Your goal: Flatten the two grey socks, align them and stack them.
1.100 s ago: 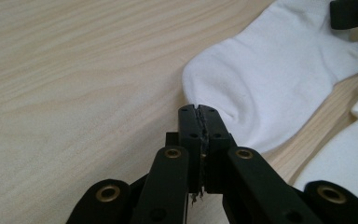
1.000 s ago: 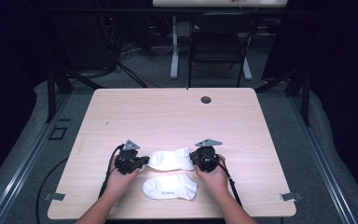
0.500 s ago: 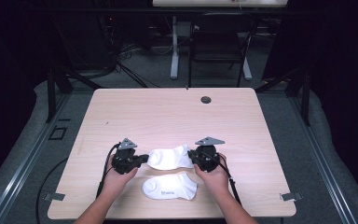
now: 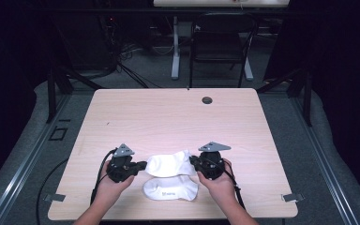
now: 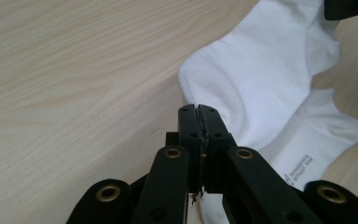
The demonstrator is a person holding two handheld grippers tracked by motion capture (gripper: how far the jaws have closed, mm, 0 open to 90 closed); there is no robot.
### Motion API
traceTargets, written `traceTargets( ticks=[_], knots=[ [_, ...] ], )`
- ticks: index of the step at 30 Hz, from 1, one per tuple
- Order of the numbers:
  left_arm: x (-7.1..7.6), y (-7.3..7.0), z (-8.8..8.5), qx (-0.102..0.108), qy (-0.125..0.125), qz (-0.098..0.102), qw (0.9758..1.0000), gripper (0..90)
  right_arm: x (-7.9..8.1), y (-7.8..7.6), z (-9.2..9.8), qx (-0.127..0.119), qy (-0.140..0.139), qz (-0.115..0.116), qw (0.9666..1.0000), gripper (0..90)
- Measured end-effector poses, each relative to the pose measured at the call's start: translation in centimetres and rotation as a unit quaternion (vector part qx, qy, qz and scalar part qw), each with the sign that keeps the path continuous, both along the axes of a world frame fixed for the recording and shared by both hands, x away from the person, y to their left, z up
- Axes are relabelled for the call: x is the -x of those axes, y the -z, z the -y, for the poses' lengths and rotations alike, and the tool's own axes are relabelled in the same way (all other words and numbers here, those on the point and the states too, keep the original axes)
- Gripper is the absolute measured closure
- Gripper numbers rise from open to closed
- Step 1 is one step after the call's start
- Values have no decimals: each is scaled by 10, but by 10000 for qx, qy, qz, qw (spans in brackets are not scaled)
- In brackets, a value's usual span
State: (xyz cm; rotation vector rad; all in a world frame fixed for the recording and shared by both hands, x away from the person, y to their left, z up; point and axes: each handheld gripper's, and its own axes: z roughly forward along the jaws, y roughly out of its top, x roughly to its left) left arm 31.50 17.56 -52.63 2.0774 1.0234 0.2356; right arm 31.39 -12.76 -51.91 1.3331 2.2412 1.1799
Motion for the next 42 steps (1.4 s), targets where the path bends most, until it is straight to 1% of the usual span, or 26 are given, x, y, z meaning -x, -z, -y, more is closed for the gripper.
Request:
traceTargets(
  ticks=[6,11,12,13,14,17,18,19,20,22,23,26,29,30,31,33,34,35,37,38,42],
  knots=[
    [18,0,2,-6,146,-22,9999,895,20,-1,3,-36,-56,-5,10000,861],
    [29,0,4,-31,229,-46,9997,895,33,0,5,17,-142,-59,9999,861],
    [31,1,5,1,191,-59,9998,895,36,1,5,25,-154,-77,9998,861],
    [33,1,4,-32,227,-76,9997,895,37,2,5,-15,-124,-67,9999,861],
    [34,2,4,-58,248,-67,9997,895,39,2,5,-10,-160,-83,9998,861],
    [40,5,4,-41,189,-106,9998,895,44,4,5,46,-175,-94,9998,861],
    [41,5,3,-63,223,-104,9997,895,47,5,5,32,-182,-105,9998,861],
    [43,5,3,-36,198,-132,9997,895,48,6,5,27,-182,-96,9998,861],
    [43,5,2,-56,208,-102,9997,895,49,6,5,24,-176,-116,9998,861],
    [45,6,2,-55,212,-138,9997,895,51,8,5,15,-186,-128,9997,861],
    [46,7,2,-88,240,-150,9996,895,52,8,5,23,-194,-134,9997,860],
    [48,10,3,-86,219,-189,9995,894,55,10,4,-13,-211,-157,9997,861],
    [48,13,3,-104,211,-162,9996,895,57,13,5,10,-224,-179,9996,860],
    [48,13,2,-94,211,-199,9995,894,58,13,6,19,-229,-185,9996,860],
    [48,14,3,-91,199,-185,9996,894,58,14,7,52,-233,-204,9995,860],
    [48,16,3,-125,192,-192,9996,894,59,16,7,20,-223,-226,9995,859],
    [49,17,4,-136,198,-244,9994,894,59,17,7,13,-213,-240,9995,859],
    [49,18,4,-136,197,-242,9994,894,60,19,7,20,-207,-256,9995,859],
    [49,19,4,-210,211,-223,9993,894,60,20,6,14,-221,-284,9994,859],
    [48,20,4,-217,211,-224,9993,894,60,21,6,54,-247,-288,9993,859],
    [47,22,3,-254,206,-236,9992,893,59,24,4,63,-233,-301,9993,859]
  ],
)
